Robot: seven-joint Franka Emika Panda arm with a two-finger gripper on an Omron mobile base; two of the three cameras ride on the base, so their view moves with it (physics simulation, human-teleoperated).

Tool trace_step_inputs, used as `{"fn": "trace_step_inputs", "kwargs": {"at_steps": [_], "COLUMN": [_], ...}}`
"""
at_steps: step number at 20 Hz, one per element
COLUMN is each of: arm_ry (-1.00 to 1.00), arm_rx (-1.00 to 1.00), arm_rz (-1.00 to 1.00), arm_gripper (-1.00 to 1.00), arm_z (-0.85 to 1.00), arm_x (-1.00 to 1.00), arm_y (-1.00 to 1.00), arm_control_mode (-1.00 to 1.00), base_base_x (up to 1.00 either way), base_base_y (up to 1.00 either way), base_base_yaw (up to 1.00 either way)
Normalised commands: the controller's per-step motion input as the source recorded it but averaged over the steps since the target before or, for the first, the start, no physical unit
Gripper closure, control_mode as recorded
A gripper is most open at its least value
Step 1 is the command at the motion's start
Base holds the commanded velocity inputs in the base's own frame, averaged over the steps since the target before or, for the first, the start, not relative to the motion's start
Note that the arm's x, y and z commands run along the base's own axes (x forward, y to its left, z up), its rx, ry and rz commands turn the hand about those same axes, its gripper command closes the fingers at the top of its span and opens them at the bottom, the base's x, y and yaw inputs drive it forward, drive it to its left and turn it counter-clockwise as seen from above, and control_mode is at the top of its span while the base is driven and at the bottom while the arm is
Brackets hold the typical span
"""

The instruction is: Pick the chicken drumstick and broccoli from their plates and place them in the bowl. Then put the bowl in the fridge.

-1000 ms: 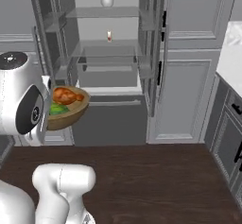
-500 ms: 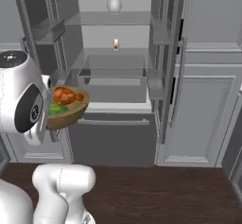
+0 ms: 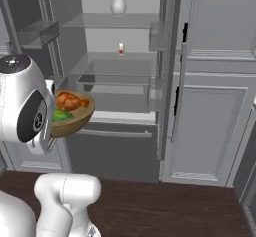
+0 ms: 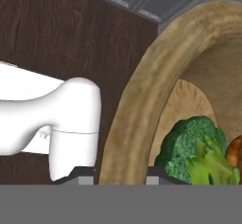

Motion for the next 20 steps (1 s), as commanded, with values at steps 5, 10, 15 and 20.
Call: {"fn": "trace_step_inputs", "kwargs": {"at_steps": [5,10,15,20], "arm_ry": [0.0,0.0,0.0,0.0], "arm_rx": [0.0,0.0,0.0,0.0], "arm_rz": [0.0,0.0,0.0,0.0], "arm_gripper": [1.0,1.0,1.0,1.0], "arm_z": [0.0,0.0,0.0,0.0], "arm_x": [0.0,0.0,0.0,0.0], "arm_y": [0.0,0.0,0.0,0.0], "arm_control_mode": [1.0,1.0,1.0,1.0], "base_base_x": [0.58,0.5,0.65,0.78], "base_base_y": [0.0,0.0,0.19,0.22], "base_base_yaw": [0.0,0.0,0.0,0.0]}}
